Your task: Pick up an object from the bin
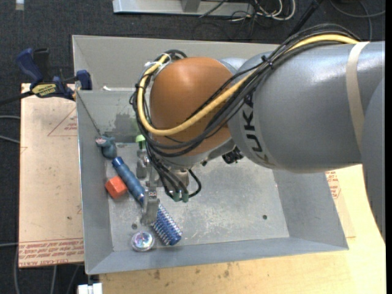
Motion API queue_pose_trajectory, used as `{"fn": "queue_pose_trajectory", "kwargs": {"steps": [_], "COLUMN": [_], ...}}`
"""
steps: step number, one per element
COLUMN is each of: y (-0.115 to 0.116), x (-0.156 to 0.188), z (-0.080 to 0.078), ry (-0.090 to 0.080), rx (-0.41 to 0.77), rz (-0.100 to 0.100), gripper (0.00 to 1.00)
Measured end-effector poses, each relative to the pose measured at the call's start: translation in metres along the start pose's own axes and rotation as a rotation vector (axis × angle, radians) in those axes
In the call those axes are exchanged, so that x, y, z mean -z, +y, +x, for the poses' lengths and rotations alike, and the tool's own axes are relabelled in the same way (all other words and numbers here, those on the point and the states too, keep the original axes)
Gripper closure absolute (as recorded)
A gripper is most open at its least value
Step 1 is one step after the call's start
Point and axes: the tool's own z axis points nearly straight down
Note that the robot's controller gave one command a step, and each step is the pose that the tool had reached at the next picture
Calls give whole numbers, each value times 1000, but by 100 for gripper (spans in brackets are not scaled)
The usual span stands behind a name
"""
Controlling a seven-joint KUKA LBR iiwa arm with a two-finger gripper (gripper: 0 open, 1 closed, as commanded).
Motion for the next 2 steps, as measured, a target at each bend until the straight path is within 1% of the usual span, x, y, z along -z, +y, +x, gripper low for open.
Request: {"fn": "queue_pose_trajectory", "kwargs": {"steps": [1, 2], "y": [-70, -69], "x": [-172, -172], "z": [-23, -23], "ry": [-1, -1], "rx": [-92, -93], "rz": [1, -1], "gripper": [0, 0]}}
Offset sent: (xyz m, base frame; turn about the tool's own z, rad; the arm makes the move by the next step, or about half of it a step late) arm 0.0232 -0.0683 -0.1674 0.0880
